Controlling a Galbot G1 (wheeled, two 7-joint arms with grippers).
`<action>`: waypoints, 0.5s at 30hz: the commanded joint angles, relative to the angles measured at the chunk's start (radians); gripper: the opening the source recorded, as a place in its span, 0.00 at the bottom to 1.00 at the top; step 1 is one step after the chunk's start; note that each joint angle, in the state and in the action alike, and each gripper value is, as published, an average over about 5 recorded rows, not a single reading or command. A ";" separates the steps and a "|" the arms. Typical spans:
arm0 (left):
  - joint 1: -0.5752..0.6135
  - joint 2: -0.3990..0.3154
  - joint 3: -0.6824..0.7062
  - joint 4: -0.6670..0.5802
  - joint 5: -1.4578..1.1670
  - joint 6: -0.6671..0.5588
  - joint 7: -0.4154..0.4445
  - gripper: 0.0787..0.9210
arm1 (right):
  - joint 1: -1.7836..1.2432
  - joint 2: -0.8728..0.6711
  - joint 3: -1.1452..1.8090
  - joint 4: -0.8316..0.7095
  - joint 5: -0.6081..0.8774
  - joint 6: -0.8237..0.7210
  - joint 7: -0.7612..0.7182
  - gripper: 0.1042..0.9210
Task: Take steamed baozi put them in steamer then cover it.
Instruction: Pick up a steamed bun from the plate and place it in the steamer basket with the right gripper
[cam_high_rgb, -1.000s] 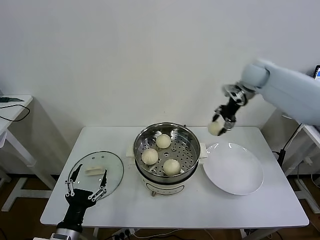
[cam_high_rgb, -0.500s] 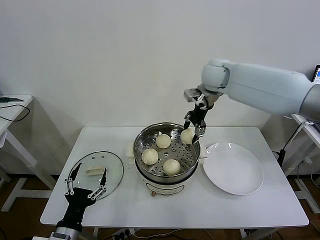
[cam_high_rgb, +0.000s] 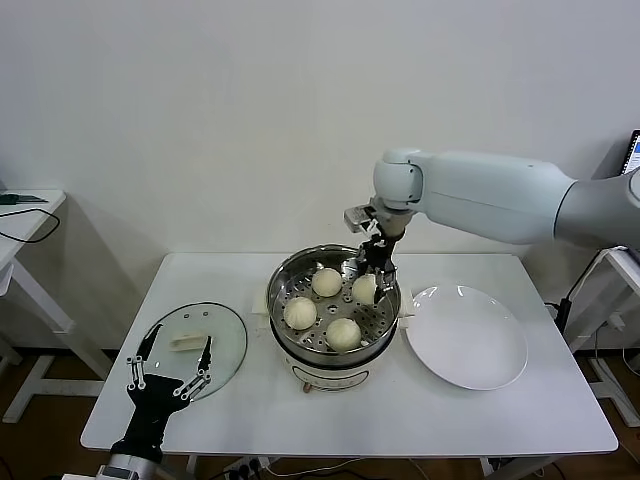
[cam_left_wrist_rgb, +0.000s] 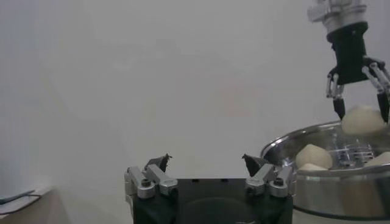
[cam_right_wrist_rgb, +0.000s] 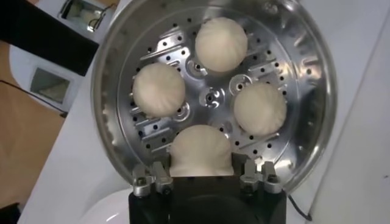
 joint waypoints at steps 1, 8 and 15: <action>0.000 -0.003 0.000 -0.002 0.001 0.000 0.002 0.88 | -0.065 0.025 -0.006 -0.020 -0.040 -0.012 0.022 0.69; 0.004 -0.004 -0.008 -0.003 0.001 -0.001 -0.001 0.88 | -0.103 0.023 0.010 -0.030 -0.050 -0.010 0.042 0.70; 0.005 -0.006 -0.010 -0.015 0.001 0.005 0.005 0.88 | -0.113 0.015 0.030 -0.024 -0.074 0.004 0.060 0.80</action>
